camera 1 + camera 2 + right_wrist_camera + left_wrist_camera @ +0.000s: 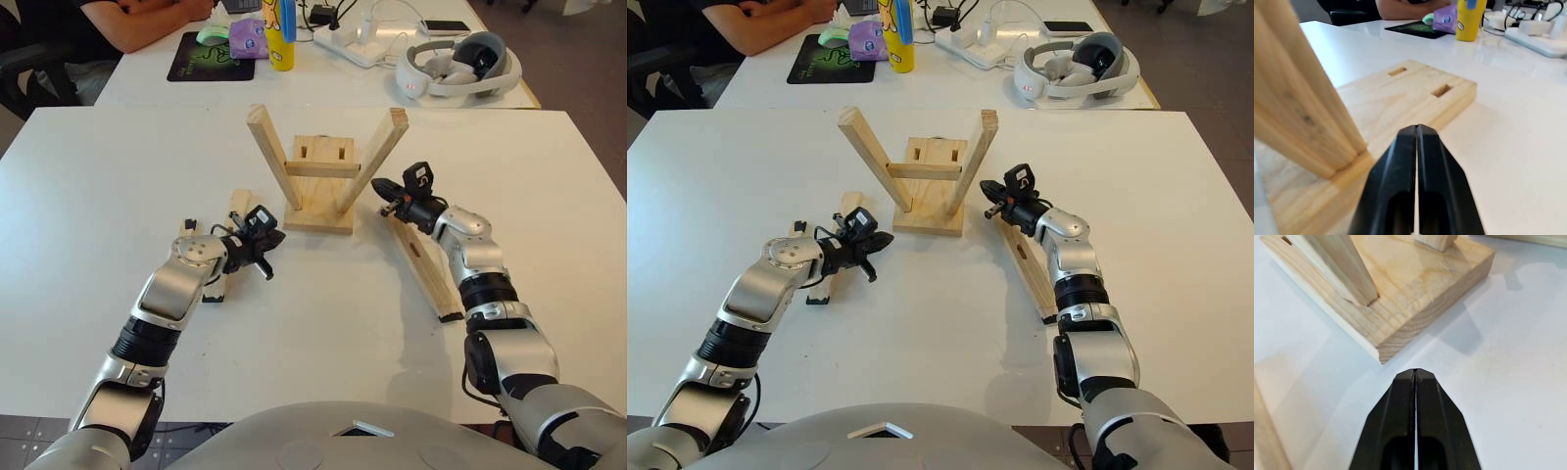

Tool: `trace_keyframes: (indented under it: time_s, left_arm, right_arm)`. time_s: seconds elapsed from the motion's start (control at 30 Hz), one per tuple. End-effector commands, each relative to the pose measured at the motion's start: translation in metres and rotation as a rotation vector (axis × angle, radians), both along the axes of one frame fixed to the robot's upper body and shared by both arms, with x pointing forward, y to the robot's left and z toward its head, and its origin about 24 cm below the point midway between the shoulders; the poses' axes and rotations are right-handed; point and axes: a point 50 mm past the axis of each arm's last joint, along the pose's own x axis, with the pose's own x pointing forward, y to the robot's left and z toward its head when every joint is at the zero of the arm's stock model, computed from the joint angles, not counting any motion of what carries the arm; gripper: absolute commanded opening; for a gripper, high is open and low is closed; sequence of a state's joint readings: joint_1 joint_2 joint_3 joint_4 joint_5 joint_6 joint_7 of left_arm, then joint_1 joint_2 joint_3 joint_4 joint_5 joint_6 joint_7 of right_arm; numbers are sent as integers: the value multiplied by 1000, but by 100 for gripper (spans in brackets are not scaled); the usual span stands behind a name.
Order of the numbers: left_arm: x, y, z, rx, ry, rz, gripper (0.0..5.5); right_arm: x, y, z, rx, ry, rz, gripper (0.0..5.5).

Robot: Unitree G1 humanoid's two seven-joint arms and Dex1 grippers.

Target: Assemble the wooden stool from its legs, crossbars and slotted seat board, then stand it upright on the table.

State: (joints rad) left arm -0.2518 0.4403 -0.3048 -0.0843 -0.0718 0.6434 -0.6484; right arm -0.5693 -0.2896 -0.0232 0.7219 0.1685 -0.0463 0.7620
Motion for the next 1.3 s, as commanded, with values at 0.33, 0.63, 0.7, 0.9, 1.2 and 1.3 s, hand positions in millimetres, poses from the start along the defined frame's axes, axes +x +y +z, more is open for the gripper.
trace_keyframes:
  time_s: [0.33,0.63,0.7,0.9,1.2,1.3]
  left_arm:
    - [8,-6,-10,20,-21,66,1]
    - [18,0,-8,51,-60,136,1]
    - [19,-1,-7,51,-64,146,1]
    - [25,-4,-4,55,-90,183,1]
    - [29,-3,0,61,-116,218,1]
    - [29,-3,1,68,-128,226,1]
  right_arm:
    - [3,27,7,-22,-49,181,0]
    - [-7,47,4,13,-52,288,0]
    - [-10,51,4,18,-55,302,0]
    - [-15,64,5,32,-65,342,0]
    - [-18,82,6,4,-92,363,0]
    - [-10,76,11,-35,-138,270,0]
